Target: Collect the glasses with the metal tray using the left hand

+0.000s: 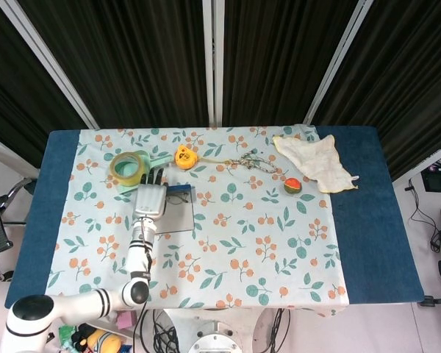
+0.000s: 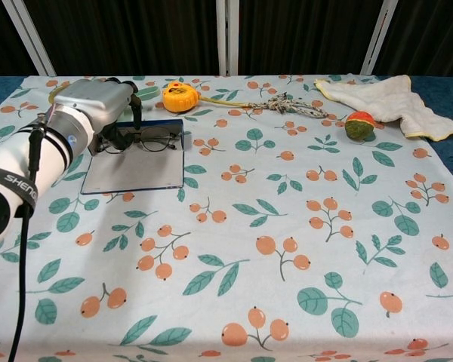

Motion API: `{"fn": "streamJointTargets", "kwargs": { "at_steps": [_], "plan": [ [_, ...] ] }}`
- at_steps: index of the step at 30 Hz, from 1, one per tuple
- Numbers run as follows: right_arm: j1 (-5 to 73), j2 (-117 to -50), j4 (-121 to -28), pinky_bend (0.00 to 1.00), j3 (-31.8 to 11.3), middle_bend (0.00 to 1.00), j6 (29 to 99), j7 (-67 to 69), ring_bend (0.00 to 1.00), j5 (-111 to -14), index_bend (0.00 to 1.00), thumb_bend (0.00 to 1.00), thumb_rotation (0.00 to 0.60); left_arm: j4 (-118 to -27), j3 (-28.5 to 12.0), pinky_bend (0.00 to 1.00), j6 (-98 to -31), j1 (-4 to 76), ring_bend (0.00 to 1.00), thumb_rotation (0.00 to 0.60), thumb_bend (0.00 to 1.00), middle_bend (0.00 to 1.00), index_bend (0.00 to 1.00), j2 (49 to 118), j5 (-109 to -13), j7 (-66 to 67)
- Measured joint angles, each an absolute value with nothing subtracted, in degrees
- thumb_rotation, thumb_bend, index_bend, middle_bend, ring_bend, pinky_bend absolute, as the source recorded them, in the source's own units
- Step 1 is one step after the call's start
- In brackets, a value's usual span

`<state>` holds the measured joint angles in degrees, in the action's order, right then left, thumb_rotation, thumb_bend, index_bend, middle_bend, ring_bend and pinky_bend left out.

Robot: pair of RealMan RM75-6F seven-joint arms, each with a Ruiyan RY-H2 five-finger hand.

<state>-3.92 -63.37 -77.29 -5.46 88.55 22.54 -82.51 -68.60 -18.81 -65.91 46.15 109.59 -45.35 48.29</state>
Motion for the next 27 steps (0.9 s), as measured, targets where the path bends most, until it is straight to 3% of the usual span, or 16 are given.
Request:
{"fn": "streamJointTargets", "kwargs": {
  "at_steps": [5, 10, 15, 19, 27],
  "plan": [
    [-3.84, -63.59, -76.96, 0.0, -5.39, 0.0, 88.35, 22.55, 0.0, -82.6, 0.0, 0.28, 0.6, -73.2, -17.88, 0.14, -67.97, 45.13, 0.01, 0.6, 0.42, 0.05, 0.09, 107.69, -47.76, 47.12],
    [-3.69, -63.82, -76.6, 0.0, -5.42, 0.0, 87.94, 22.61, 0.0, -82.44, 0.0, 0.28, 0.6, -81.35, -15.46, 0.14, -70.28, 42.32, 0.01, 0.6, 0.27, 0.05, 0.09, 103.77, -50.95, 44.77],
    [-3.4, -64.0, -76.69, 0.0, -5.42, 0.0, 87.91, 22.04, 0.0, -82.8, 0.0, 0.28, 0.6, -90.56, -10.23, 0.14, -71.06, 38.18, 0.01, 0.6, 0.21, 0.05, 0.21, 97.7, -54.39, 40.82],
    [-3.34, -64.01, -77.29, 0.0, -5.35, 0.0, 88.34, 21.34, 0.0, -83.27, 0.0, 0.28, 0.6, -94.42, -6.3, 0.14, -68.39, 35.89, 0.01, 0.6, 0.2, 0.05, 0.26, 93.67, -55.47, 37.17],
    [-3.67, -63.74, -78.3, 0.0, -5.71, 0.0, 89.51, 20.49, 0.0, -83.09, 0.0, 0.28, 0.6, -93.71, -5.22, 0.14, -61.94, 36.23, 0.01, 0.6, 0.2, 0.05, 0.27, 92.35, -55.38, 33.15]
  ]
}}
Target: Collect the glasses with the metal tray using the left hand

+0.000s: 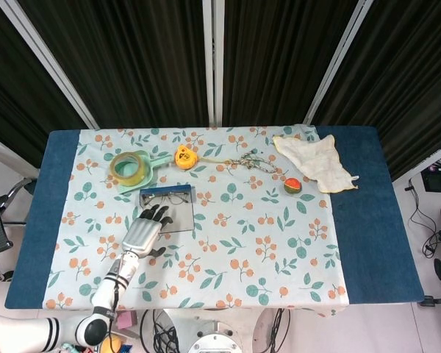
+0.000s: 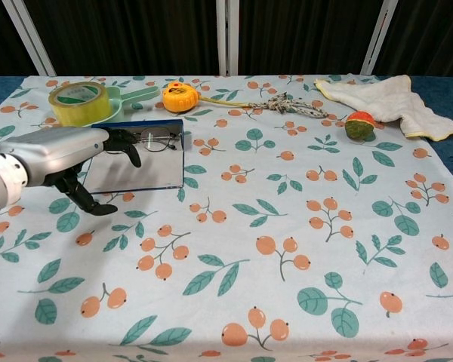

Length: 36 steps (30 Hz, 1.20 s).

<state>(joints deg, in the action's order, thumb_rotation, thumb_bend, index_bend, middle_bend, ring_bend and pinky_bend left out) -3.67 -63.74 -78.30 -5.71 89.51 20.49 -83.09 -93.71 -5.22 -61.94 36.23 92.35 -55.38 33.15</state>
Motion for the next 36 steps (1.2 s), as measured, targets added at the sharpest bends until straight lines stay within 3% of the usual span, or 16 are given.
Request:
{"fn": "streamJointTargets", "kwargs": {
  "at_steps": [20, 28, 36],
  "plan": [
    [-3.48, -63.67, -78.12, 0.0, -5.7, 0.0, 88.3, 20.2, 0.0, -82.35, 0.0, 0.29, 0.6, -84.26, -7.56, 0.14, -59.04, 39.43, 0.01, 0.6, 0.19, 0.04, 0.25, 97.47, -49.44, 34.44],
    [-3.61, -63.52, -78.03, 0.0, -5.62, 0.0, 88.19, 20.49, 0.0, -82.22, 0.0, 0.29, 0.6, -82.79, -7.7, 0.14, -58.74, 40.69, 0.01, 0.6, 0.2, 0.03, 0.36, 98.17, -46.12, 37.88],
    [-3.62, -63.65, -77.88, 0.0, -5.42, 0.0, 88.03, 20.45, 0.0, -82.35, 0.0, 0.29, 0.6, -78.71, -7.84, 0.14, -62.27, 40.46, 0.01, 0.6, 0.38, 0.07, 0.5, 100.54, -51.29, 35.76]
  ]
}}
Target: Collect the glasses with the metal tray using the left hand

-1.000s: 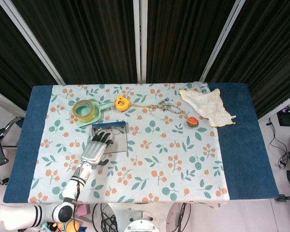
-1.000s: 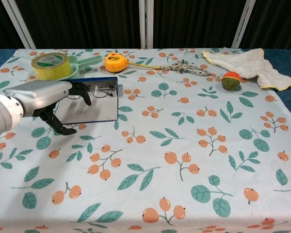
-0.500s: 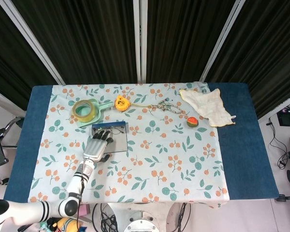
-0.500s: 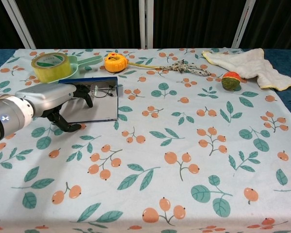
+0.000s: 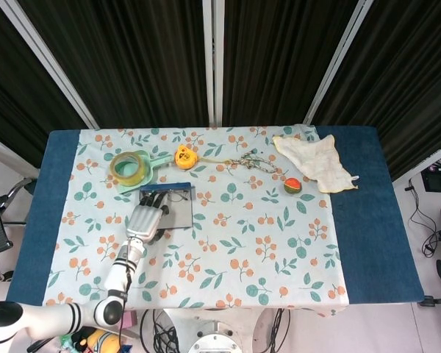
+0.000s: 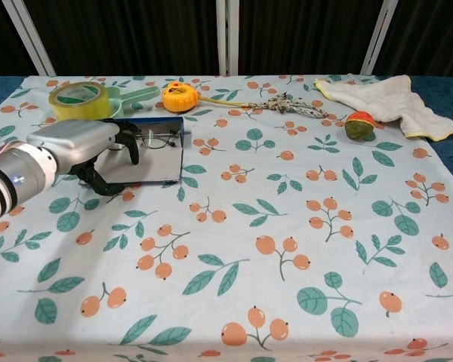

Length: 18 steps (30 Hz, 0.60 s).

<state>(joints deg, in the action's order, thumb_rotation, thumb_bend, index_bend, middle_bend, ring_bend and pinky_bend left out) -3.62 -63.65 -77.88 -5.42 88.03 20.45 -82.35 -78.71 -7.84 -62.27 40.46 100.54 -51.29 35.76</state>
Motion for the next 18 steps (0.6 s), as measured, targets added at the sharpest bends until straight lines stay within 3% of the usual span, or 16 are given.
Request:
{"fn": "streamJointTargets", "kwargs": {
  "at_steps": [8, 18],
  "plan": [
    [-3.67, -63.64, -77.77, 0.0, -5.36, 0.0, 87.99, 20.36, 0.0, -82.34, 0.0, 0.29, 0.6, -70.23, -8.01, 0.14, -66.77, 39.84, 0.01, 0.6, 0.45, 0.1, 0.56, 105.06, -58.67, 31.77],
    [-3.59, -63.45, -78.25, 0.0, -5.36, 0.0, 87.75, 19.85, 0.0, -82.24, 0.0, 0.29, 0.6, -61.05, -9.18, 0.14, -67.58, 39.84, 0.01, 0.6, 0.45, 0.1, 0.51, 109.84, -64.5, 24.98]
  ]
}}
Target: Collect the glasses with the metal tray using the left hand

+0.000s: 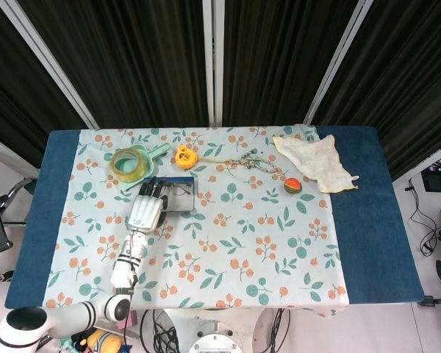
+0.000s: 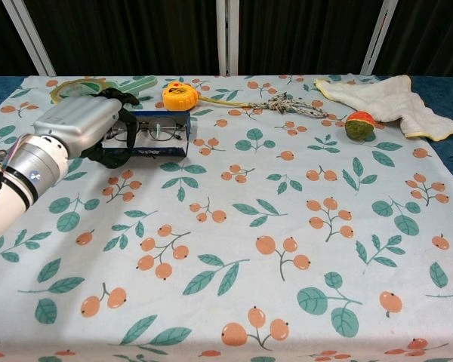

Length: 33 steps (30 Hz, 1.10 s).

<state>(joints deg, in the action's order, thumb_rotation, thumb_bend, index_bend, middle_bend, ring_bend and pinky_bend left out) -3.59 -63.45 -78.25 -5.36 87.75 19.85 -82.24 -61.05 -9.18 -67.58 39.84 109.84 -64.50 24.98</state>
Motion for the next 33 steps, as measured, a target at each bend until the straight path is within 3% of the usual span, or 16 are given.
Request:
{"fn": "streamJointTargets", "kwargs": {
  "at_steps": [8, 14, 21, 28, 33],
  "plan": [
    [-3.58, -63.19, -78.62, 0.0, -5.6, 0.0, 87.84, 19.74, 0.0, -82.02, 0.0, 0.29, 0.6, -58.27, -10.04, 0.14, -66.06, 39.9, 0.01, 0.6, 0.46, 0.09, 0.57, 111.26, -65.55, 24.61],
    [-3.32, -63.24, -78.86, 0.0, -5.56, 0.0, 87.49, 19.57, 0.0, -82.12, 0.0, 0.29, 0.6, -61.56, -9.8, 0.14, -68.46, 38.27, 0.01, 0.6, 0.5, 0.09, 0.63, 109.95, -66.9, 24.35],
    [-2.97, -63.39, -78.77, 0.0, -5.44, 0.0, 86.9, 19.39, 0.0, -82.26, 0.0, 0.29, 0.6, -75.11, -5.86, 0.14, -74.88, 32.66, 0.01, 0.6, 0.51, 0.09, 0.64, 102.75, -70.35, 25.48],
    [-2.55, -63.65, -79.05, 0.0, -5.02, 0.0, 86.63, 18.6, 0.0, -83.13, 0.0, 0.29, 0.6, -91.83, 0.87, 0.14, -79.51, 26.01, 0.01, 0.6, 0.51, 0.09, 0.64, 90.2, -73.66, 29.03],
    [-2.52, -63.77, -79.46, 0.0, -4.64, 0.0, 86.76, 18.2, 0.0, -83.62, 0.0, 0.29, 0.6, -95.16, 0.03, 0.14, -76.64, 26.06, 0.01, 0.6, 0.51, 0.09, 0.64, 88.1, -71.16, 32.01]
  ]
}}
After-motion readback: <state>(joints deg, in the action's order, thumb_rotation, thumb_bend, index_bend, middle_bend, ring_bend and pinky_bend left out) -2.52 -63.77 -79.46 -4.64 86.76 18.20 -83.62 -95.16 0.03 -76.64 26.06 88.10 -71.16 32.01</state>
